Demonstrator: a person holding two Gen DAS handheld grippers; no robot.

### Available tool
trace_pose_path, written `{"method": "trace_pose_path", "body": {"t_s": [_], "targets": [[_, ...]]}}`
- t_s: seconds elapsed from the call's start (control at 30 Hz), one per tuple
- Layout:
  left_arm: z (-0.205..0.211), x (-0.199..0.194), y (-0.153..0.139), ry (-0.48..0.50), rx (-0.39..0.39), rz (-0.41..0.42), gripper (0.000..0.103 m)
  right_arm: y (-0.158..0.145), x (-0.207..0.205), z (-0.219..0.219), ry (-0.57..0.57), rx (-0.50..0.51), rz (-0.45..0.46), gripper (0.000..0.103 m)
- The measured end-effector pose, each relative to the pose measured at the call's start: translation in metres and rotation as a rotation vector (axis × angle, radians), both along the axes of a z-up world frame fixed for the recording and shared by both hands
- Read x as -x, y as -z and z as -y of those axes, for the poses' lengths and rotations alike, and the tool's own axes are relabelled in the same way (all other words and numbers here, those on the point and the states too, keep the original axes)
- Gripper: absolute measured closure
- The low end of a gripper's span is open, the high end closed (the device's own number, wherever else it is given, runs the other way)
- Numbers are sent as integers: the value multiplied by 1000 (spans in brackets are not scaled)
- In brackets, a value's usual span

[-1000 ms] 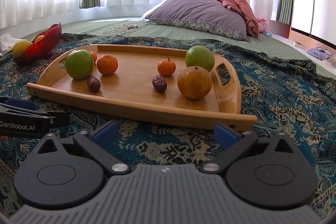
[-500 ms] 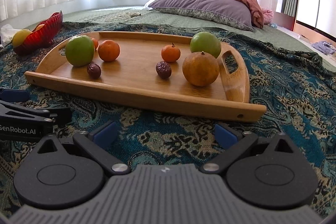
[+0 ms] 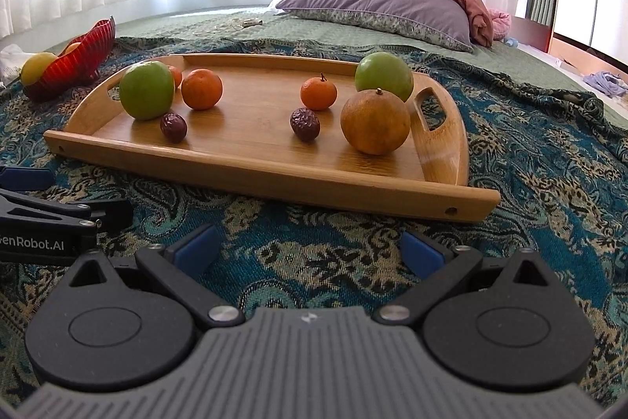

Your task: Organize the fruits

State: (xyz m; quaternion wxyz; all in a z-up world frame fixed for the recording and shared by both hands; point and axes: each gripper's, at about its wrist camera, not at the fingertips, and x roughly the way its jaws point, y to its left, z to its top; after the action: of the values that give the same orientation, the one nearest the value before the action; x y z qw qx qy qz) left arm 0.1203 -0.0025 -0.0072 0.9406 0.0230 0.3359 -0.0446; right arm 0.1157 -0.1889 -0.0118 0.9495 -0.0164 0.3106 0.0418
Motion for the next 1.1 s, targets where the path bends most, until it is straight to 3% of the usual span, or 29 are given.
{"method": "trace_pose_path", "body": {"t_s": [1.1], "targets": [[-3, -1, 2, 4, 14, 0, 0, 1, 0, 1, 1, -5, -2, 0]]}}
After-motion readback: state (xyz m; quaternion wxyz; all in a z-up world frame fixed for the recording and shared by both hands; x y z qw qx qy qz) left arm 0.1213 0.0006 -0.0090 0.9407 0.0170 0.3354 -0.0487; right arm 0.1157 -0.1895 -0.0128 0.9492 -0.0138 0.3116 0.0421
